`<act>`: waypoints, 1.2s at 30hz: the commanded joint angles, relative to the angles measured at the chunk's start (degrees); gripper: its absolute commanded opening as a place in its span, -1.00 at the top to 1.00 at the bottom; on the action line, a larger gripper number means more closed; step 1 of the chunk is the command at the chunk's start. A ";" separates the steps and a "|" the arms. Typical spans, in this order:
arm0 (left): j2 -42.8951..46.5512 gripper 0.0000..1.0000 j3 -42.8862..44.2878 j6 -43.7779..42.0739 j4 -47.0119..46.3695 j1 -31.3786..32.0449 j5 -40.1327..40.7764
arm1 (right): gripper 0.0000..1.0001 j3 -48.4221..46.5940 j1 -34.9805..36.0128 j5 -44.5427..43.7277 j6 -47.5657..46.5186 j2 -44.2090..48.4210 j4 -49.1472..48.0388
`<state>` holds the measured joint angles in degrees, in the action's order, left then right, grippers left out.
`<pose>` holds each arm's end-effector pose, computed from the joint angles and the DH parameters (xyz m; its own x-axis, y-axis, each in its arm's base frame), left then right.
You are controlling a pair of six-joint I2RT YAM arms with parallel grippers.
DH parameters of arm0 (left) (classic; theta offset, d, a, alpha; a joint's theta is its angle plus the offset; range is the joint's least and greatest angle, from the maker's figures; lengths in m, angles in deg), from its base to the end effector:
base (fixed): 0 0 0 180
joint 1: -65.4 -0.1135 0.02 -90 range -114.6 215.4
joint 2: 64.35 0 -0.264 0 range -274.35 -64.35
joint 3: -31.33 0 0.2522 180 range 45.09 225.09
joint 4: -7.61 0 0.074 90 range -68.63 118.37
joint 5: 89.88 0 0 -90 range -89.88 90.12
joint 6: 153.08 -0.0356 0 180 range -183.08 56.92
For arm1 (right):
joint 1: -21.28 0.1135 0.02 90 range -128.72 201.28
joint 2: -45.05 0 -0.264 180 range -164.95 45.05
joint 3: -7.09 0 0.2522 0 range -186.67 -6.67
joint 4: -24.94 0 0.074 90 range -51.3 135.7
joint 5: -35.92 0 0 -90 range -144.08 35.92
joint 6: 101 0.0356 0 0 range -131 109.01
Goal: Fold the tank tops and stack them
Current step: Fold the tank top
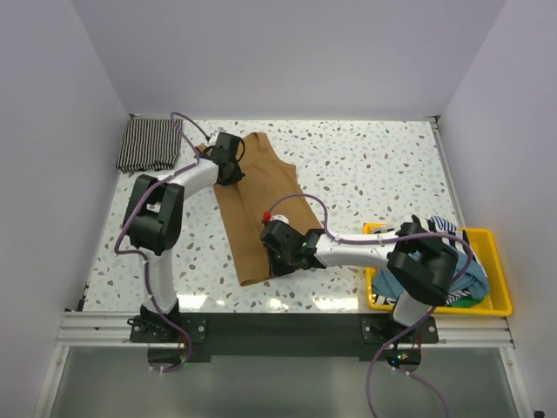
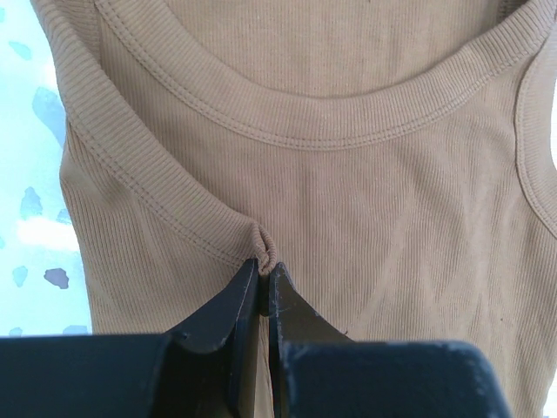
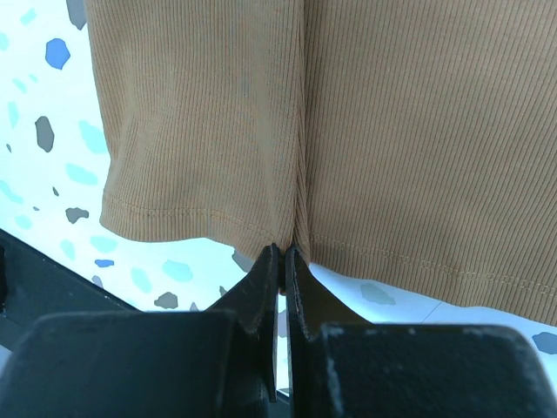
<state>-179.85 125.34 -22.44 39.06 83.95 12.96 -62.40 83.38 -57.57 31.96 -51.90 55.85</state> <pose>0.4138 -0.1305 0.1726 -0.6934 -0.4371 -0.5728 -0.3537 0.8991 -0.2579 0.1578 0.2934 0.1660 -0.8826 -0.2132 -0.4191 -0.3631 0.8753 0.3195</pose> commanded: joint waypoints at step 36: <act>5.28 -0.27 2.37 -4.17 -6.44 1.93 -0.10 | 0.24 -7.02 4.16 -14.45 -2.00 6.35 12.30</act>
<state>-179.88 125.34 -25.28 35.63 85.96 12.33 -65.74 86.57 -68.61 32.16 -43.24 66.25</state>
